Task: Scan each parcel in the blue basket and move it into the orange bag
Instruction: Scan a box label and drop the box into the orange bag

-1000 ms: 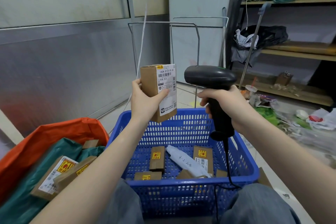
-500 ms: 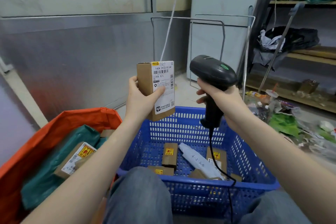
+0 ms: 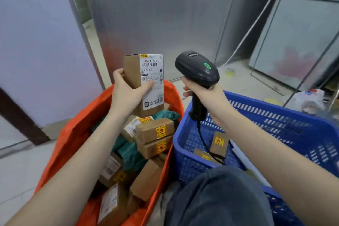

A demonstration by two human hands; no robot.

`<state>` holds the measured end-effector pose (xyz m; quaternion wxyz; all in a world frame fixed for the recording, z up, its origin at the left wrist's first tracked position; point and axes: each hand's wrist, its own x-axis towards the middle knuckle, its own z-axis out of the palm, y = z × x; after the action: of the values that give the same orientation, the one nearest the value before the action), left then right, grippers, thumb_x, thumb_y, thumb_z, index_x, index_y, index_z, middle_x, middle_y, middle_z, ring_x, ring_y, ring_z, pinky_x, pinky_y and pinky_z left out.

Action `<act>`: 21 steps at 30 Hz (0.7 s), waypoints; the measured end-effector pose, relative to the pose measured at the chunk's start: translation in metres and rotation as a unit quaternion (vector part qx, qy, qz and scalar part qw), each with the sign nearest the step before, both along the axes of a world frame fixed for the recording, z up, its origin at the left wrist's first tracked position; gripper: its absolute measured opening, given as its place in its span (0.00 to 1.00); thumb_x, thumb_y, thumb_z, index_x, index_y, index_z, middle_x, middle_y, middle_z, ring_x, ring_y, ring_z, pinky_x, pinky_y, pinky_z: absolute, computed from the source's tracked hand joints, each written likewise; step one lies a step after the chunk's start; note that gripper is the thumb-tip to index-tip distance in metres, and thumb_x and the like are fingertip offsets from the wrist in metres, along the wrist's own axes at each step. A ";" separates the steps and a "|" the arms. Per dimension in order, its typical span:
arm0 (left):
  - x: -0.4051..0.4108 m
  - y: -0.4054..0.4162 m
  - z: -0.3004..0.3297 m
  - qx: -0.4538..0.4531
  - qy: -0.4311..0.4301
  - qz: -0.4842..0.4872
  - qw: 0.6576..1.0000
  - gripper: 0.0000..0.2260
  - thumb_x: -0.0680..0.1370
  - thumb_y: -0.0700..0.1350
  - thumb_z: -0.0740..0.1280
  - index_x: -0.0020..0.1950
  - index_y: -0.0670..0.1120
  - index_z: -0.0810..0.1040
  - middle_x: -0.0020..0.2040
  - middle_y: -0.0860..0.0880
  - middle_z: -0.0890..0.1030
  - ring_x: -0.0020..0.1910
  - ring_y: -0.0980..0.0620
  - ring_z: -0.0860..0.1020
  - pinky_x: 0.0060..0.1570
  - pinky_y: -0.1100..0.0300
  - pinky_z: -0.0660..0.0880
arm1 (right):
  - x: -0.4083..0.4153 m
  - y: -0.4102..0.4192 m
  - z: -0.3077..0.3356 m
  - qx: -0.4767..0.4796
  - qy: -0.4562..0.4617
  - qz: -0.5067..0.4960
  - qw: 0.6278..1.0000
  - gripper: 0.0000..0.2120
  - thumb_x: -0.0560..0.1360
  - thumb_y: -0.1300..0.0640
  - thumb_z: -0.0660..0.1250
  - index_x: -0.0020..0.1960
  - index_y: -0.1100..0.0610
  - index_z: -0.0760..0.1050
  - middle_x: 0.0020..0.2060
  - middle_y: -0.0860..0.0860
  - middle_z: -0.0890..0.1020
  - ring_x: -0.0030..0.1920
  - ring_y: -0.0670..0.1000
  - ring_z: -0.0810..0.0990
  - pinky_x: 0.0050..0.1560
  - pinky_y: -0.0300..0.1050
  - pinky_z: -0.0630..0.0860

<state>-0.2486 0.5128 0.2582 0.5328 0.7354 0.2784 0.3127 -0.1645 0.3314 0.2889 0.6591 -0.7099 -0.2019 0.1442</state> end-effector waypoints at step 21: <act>-0.060 0.056 -0.105 -0.082 0.079 0.053 0.992 0.32 0.77 0.55 0.67 0.77 0.50 0.59 0.76 0.53 0.63 0.74 0.55 0.62 0.71 0.58 0.60 | -0.031 0.113 -0.098 -0.079 0.060 0.166 0.981 0.11 0.74 0.61 0.70 0.56 0.56 0.77 0.51 0.58 0.83 0.47 0.52 0.83 0.41 0.35 0.78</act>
<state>-0.3083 0.5693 0.1531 0.5506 0.6955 0.3831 0.2576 -0.1956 0.4444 0.1907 0.5790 -0.7064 -0.2653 0.3089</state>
